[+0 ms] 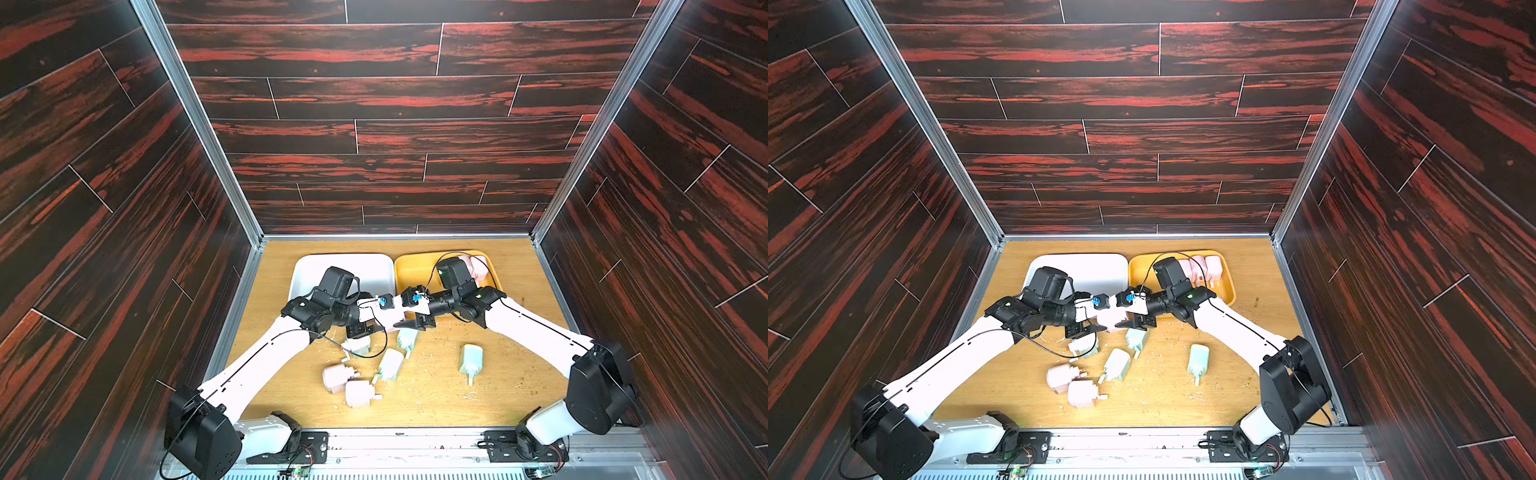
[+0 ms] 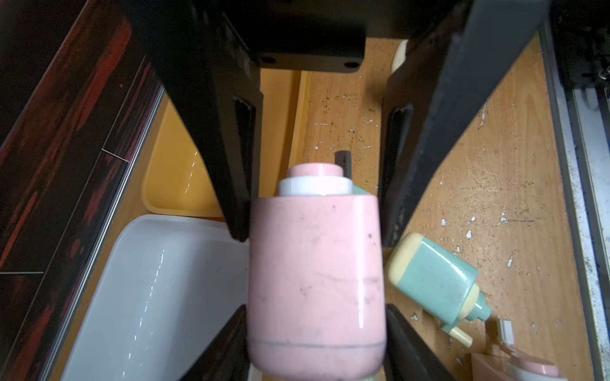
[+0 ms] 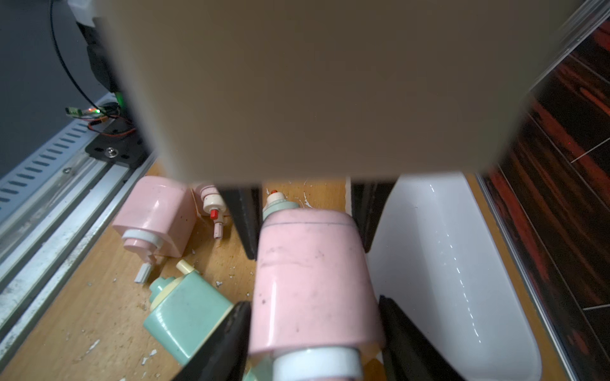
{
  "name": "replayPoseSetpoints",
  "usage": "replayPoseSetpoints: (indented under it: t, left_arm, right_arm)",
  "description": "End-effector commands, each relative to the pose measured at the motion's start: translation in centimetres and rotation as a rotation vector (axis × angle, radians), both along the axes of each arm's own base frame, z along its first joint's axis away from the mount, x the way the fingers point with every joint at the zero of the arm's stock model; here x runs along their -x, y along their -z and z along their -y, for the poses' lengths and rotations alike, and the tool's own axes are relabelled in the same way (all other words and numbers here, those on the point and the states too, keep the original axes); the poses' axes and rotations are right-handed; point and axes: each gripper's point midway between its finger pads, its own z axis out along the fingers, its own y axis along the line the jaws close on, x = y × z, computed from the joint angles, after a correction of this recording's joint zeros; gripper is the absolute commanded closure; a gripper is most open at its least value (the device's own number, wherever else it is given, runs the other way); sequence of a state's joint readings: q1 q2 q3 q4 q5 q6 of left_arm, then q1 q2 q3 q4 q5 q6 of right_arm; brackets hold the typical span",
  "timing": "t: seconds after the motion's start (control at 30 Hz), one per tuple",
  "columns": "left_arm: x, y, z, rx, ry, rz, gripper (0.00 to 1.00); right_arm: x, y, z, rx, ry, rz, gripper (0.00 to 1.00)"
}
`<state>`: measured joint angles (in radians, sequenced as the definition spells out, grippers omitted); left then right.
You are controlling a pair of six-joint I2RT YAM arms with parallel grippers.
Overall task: Place the pencil sharpeners by color into the storage box
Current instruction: Pick up the pencil sharpener from the center of the board.
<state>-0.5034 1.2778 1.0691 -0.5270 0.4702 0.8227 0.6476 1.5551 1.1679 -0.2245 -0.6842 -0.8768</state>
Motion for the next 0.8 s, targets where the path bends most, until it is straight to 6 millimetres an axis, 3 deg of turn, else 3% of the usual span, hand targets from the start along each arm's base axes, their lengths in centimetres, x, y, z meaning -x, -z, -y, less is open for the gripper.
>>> replayPoseSetpoints:
  t: [0.0, 0.13, 0.23, 0.33, 0.37, 0.4, 0.43, 0.47, 0.57, 0.67, 0.77]
  left_arm:
    - [0.4, -2.1, 1.2, 0.077, 0.048, 0.056, 1.0]
    - [0.1, -2.0, 1.2, 0.072, 0.036, 0.059, 1.0]
    - [-0.1, -1.8, 1.2, 0.07, 0.031, 0.06, 1.0]
    - [-0.2, -1.7, 1.2, 0.068, 0.03, 0.06, 0.98]
    - [-0.2, -1.6, 1.3, 0.069, 0.032, 0.059, 0.91]
    - [-0.2, -1.4, 1.3, 0.067, 0.031, 0.056, 0.76]
    - [-0.2, -1.3, 1.2, 0.064, 0.03, 0.054, 0.52]
    - [-0.3, -1.1, 1.2, 0.065, 0.022, 0.054, 0.35]
    - [-0.8, -0.7, 1.1, 0.076, -0.004, 0.063, 0.03]
    - [-0.3, -0.6, 1.4, 0.102, 0.013, 0.037, 0.0]
    - [-1.2, -0.7, 1.7, 0.142, -0.026, 0.052, 0.0]
  right_arm:
    - [0.3, 0.4, -0.6, 0.015, -0.008, -0.052, 0.48]
    - [0.5, 0.7, -0.6, 0.04, -0.019, -0.081, 0.69]
    - [0.2, 0.9, -0.5, 0.055, -0.002, -0.082, 1.0]
    - [0.0, 1.2, -0.4, 0.068, 0.017, -0.084, 1.0]
    - [-0.2, 1.2, -0.3, 0.069, 0.024, -0.083, 1.0]
    - [-0.4, 1.1, -0.3, 0.068, 0.039, -0.082, 1.0]
    - [-0.7, 1.0, -0.1, 0.064, 0.055, -0.082, 1.0]
    - [-1.1, 0.7, 0.2, 0.05, 0.07, -0.088, 1.0]
    - [-3.2, -0.9, 1.6, -0.038, 0.166, -0.098, 1.0]
    - [-5.9, -2.0, 3.5, -0.12, 0.324, -0.076, 1.0]
    - [-8.0, -2.6, 5.0, -0.164, 0.463, -0.038, 1.0]
